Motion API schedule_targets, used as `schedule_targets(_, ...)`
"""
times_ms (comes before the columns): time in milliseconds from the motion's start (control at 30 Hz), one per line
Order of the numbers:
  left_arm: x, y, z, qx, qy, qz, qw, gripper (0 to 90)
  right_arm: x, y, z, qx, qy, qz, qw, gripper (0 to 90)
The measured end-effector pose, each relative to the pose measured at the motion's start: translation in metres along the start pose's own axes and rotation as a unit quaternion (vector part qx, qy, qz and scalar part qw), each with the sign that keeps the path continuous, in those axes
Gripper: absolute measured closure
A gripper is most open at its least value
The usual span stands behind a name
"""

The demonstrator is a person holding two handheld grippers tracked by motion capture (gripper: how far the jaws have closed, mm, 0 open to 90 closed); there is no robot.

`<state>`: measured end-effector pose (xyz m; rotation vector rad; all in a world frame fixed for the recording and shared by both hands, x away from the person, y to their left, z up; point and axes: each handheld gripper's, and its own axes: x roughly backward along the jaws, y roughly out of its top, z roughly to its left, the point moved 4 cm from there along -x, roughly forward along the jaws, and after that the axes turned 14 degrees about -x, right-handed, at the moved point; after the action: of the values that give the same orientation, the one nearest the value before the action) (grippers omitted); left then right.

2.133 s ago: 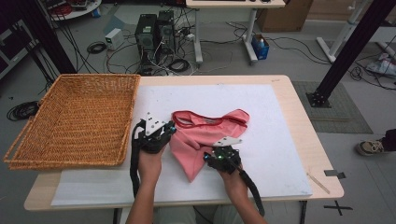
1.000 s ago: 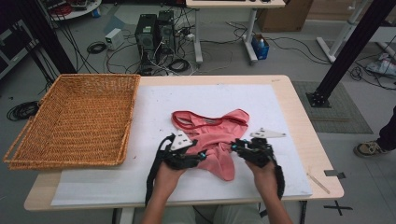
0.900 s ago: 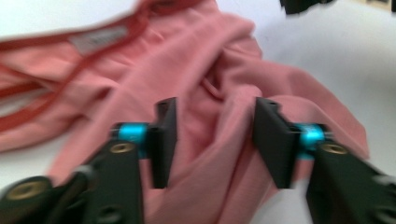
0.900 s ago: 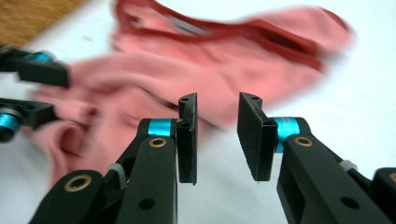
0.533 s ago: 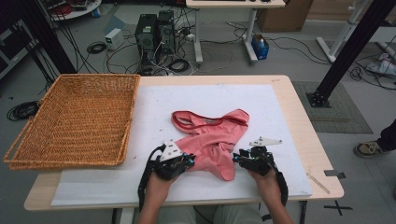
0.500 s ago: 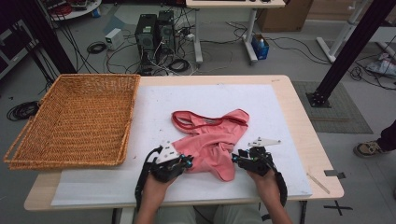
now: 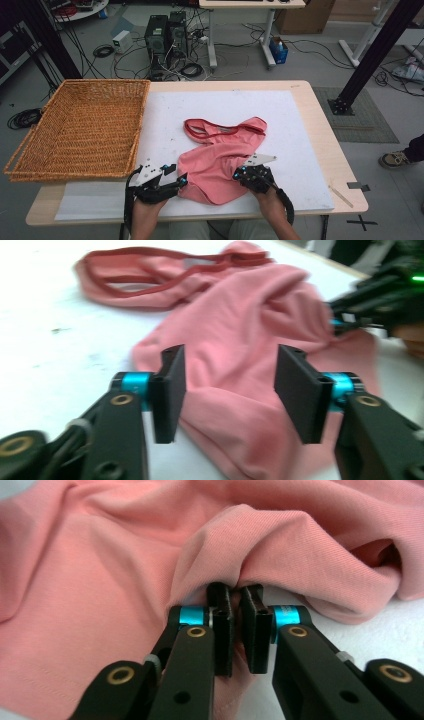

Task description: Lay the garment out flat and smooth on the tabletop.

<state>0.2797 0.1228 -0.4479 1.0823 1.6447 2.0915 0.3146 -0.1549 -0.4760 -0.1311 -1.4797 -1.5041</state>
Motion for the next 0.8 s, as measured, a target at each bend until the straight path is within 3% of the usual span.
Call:
schedule_targets(133, -0.011, 0.007, 0.002, 0.001, 0.014, 0.004, 0.9999, 40.9, 0.024, -0.002, -0.017, -0.038, -0.004, -0.033, 0.9987, 86.3)
schedule_targets(233, -0.022, 0.011, 0.002, 0.001, 0.016, 0.011, 0.9998, 40.2, 0.054, -0.01, -0.035, -0.054, -0.028, -0.06, 0.9963, 86.2)
schedule_targets(367, -0.043, 0.013, 0.003, 0.008, 0.025, 0.042, 0.9988, 40.2, 0.084, -0.03, -0.05, -0.067, -0.068, -0.067, 0.9932, 86.2)
schedule_targets(433, -0.054, 0.013, 0.004, 0.006, 0.028, 0.06, 0.9978, 40.2, 0.088, -0.039, -0.05, -0.075, -0.058, -0.061, 0.9936, 85.2)
schedule_targets(500, -0.065, 0.011, 0.003, 0.002, 0.028, 0.087, 0.9958, 40.1, 0.088, -0.043, -0.046, -0.075, -0.013, -0.049, 0.9959, 76.0)
schedule_targets(533, -0.071, 0.01, 0.002, -0.003, 0.027, 0.101, 0.9945, 40.2, 0.088, -0.043, -0.046, -0.073, -0.002, -0.056, 0.9957, 74.0)
schedule_targets(600, -0.077, 0.007, 0.001, -0.01, 0.036, 0.123, 0.9917, 40.2, 0.095, -0.04, -0.052, -0.093, -0.002, -0.084, 0.9921, 68.4)
schedule_targets(633, -0.079, 0.006, 0.001, -0.01, 0.038, 0.131, 0.9906, 40.6, 0.099, -0.038, -0.059, -0.112, -0.011, -0.1, 0.9886, 68.4)
schedule_targets(667, -0.081, 0.004, 0.001, -0.011, 0.037, 0.137, 0.9899, 43.5, 0.102, -0.037, -0.066, -0.128, -0.024, -0.109, 0.9855, 67.8)
schedule_targets(733, -0.081, 0.004, -0.003, -0.035, 0.037, 0.147, 0.9878, 62.3, 0.101, -0.038, -0.081, -0.141, -0.05, -0.108, 0.9829, 64.9)
schedule_targets(767, -0.081, 0.004, -0.004, -0.042, 0.035, 0.149, 0.9873, 79.1, 0.098, -0.039, -0.086, -0.145, -0.056, -0.095, 0.9833, 63.9)
schedule_targets(800, -0.08, 0.005, -0.003, -0.041, 0.04, 0.151, 0.9868, 86.4, 0.094, -0.04, -0.088, -0.143, -0.057, -0.085, 0.9844, 62.8)
